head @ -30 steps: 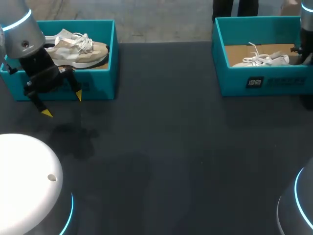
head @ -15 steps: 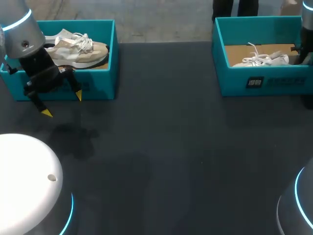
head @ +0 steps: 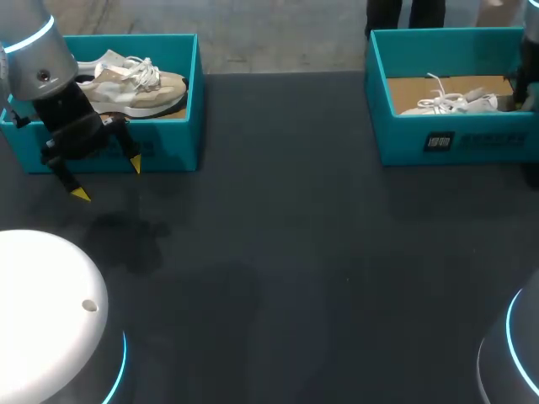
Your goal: Take the shoe out of the shoebox, open the shoe tongue, remove and reinsert the insole, then place the shoe into the shoebox
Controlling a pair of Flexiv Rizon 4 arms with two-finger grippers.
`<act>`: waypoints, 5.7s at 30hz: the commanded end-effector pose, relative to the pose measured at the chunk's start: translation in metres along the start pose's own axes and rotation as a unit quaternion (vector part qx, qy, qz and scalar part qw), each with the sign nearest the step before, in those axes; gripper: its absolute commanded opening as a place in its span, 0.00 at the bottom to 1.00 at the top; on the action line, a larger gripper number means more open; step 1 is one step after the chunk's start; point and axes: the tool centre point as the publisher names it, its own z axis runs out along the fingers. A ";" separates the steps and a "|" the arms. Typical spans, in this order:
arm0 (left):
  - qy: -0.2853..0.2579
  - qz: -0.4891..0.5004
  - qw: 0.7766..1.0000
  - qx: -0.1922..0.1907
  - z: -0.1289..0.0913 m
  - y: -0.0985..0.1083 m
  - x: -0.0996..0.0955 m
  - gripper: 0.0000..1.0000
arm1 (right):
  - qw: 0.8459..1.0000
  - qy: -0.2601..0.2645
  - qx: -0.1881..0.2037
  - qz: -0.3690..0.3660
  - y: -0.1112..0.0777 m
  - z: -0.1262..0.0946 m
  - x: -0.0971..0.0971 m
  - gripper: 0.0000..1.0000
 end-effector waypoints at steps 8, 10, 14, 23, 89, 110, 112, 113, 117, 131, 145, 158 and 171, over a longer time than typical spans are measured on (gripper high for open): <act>0.001 0.000 1.000 -0.001 0.000 0.000 0.000 1.00 | 1.000 0.013 -0.023 -0.004 -0.008 -0.042 -0.001 0.51; 0.001 0.000 1.000 -0.001 0.000 0.000 0.000 1.00 | 1.000 0.013 -0.027 -0.004 -0.009 -0.051 0.001 0.66; 0.001 0.000 1.000 -0.001 0.000 0.000 0.000 1.00 | 0.999 0.014 -0.028 -0.004 -0.010 -0.067 0.002 1.00; 0.001 0.000 1.000 -0.001 0.000 0.000 0.000 1.00 | 0.999 0.036 -0.033 -0.002 -0.019 -0.108 0.007 1.00; 0.013 0.090 0.996 0.010 -0.027 0.057 -0.012 1.00 | 0.994 0.093 0.011 0.055 -0.118 -0.144 0.054 1.00; 0.058 0.176 0.981 -0.059 -0.078 0.209 -0.020 1.00 | 0.994 0.093 0.011 0.055 -0.118 -0.144 0.054 1.00; 0.060 0.175 0.981 -0.059 -0.081 0.225 -0.021 1.00 | 0.994 0.093 0.011 0.055 -0.118 -0.144 0.054 1.00; 0.061 0.176 0.981 -0.058 -0.083 0.235 -0.021 1.00 | 0.994 0.093 0.011 0.055 -0.118 -0.144 0.054 1.00; 0.063 0.145 0.985 -0.074 -0.094 0.264 -0.025 1.00 | 0.994 0.093 0.011 0.055 -0.118 -0.144 0.054 1.00; 0.063 0.145 0.985 -0.074 -0.094 0.264 -0.025 1.00 | 0.994 0.093 0.011 0.055 -0.118 -0.144 0.054 1.00; 0.080 0.242 0.959 -0.119 -0.094 0.340 -0.041 1.00 | 0.994 0.093 0.011 0.055 -0.118 -0.144 0.054 1.00; 0.087 0.289 0.946 -0.117 -0.075 0.393 -0.060 1.00 | 0.994 0.093 0.011 0.055 -0.118 -0.144 0.054 1.00; 0.120 0.306 0.938 -0.110 -0.075 0.406 -0.063 1.00 | 0.994 0.093 0.011 0.055 -0.118 -0.144 0.054 1.00</act>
